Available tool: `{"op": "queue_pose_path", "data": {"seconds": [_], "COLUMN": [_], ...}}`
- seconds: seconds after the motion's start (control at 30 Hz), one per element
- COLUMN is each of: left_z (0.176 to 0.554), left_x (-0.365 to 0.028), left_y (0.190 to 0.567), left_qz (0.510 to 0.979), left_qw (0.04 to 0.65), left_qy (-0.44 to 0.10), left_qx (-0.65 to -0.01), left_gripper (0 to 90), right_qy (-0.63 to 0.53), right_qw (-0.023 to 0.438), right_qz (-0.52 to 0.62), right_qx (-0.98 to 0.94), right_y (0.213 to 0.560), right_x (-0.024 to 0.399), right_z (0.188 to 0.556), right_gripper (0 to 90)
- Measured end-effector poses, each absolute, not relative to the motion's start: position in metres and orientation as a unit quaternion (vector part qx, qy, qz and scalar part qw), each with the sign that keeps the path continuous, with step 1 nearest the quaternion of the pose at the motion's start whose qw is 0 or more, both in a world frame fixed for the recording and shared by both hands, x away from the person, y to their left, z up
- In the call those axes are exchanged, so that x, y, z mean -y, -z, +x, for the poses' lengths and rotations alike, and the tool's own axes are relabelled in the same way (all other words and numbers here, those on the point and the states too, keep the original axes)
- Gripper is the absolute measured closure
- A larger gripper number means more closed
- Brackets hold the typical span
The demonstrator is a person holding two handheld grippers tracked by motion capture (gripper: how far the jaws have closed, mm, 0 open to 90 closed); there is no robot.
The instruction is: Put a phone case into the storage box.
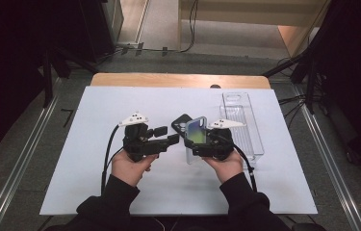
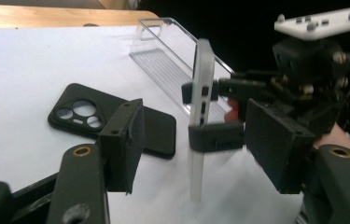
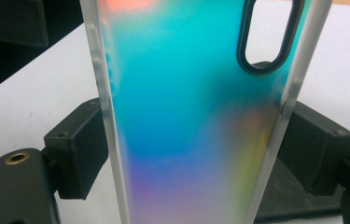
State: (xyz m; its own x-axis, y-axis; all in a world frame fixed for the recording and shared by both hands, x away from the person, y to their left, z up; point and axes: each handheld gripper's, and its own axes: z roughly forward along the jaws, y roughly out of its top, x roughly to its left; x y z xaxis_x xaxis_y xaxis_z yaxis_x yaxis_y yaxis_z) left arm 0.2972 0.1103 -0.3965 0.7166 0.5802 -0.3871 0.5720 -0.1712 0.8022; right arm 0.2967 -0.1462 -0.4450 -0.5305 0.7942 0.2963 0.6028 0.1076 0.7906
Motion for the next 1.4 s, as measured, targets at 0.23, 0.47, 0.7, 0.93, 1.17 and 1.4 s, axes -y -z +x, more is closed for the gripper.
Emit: {"op": "queue_pose_path", "data": {"seconds": [0.23, 0.47, 0.7, 0.93, 1.17, 1.4], "left_z": [0.293, 0.295, 0.296, 0.294, 0.290, 0.286], "left_x": [-0.119, -0.128, -0.139, -0.154, -0.170, -0.179], "left_y": [0.408, 0.420, 0.429, 0.437, 0.446, 0.449], "left_qz": [0.796, 0.823, 0.844, 0.854, 0.856, 0.855], "left_qw": [0.492, 0.458, 0.431, 0.416, 0.402, 0.397], "left_qy": [-0.012, 0.003, 0.022, 0.030, 0.033, 0.029], "left_qx": [-0.352, -0.335, -0.319, -0.310, -0.323, -0.333], "left_gripper": [33.3, 33.2, 29.6, 29.6, 29.6, 29.6], "right_qy": [-0.474, -0.477, -0.479, -0.480, -0.489, -0.493], "right_qw": [0.101, 0.095, 0.090, 0.088, 0.089, 0.095], "right_qz": [0.474, 0.467, 0.465, 0.457, 0.449, 0.451], "right_qx": [-0.735, -0.738, -0.740, -0.744, -0.743, -0.738], "right_y": [0.441, 0.435, 0.432, 0.423, 0.411, 0.398], "right_x": [0.153, 0.159, 0.164, 0.168, 0.173, 0.187], "right_z": [0.299, 0.302, 0.302, 0.301, 0.300, 0.302], "right_gripper": [14.8, 14.8, 14.8, 14.8, 14.8, 14.8]}}
